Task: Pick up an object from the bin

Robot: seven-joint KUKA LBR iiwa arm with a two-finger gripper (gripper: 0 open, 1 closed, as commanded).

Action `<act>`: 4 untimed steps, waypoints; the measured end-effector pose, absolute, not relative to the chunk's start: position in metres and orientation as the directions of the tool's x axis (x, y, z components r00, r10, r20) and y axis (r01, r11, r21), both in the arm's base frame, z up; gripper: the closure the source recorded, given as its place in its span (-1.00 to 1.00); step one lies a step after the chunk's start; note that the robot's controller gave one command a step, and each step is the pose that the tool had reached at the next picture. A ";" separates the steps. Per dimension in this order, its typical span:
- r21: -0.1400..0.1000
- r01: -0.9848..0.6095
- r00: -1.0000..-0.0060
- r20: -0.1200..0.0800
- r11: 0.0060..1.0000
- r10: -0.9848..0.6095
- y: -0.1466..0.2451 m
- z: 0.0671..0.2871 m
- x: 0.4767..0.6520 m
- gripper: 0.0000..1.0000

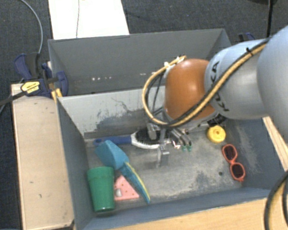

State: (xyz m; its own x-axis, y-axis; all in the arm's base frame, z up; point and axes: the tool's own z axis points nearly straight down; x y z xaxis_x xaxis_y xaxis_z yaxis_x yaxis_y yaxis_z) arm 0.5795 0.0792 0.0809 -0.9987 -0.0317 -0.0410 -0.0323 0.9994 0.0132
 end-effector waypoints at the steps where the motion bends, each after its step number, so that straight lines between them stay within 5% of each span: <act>1: 0.035 0.199 -0.978 -0.057 0.979 0.201 0.071 0.078 0.588 1.00; 2: 0.035 0.200 -0.978 -0.057 0.979 0.202 0.071 0.078 0.588 1.00; 3: 0.035 0.185 -0.981 -0.058 0.982 0.187 0.081 0.173 0.589 1.00; 4: 0.035 0.186 -0.981 -0.058 0.982 0.187 0.081 0.173 0.589 1.00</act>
Offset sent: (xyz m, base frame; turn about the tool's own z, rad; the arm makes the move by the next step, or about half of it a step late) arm 0.0000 0.0000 0.0000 0.0000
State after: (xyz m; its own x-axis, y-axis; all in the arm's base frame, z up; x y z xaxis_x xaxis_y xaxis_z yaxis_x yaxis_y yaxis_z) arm 0.5893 0.0807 0.1734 -0.9806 0.1874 -0.0579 0.1856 0.9820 0.0347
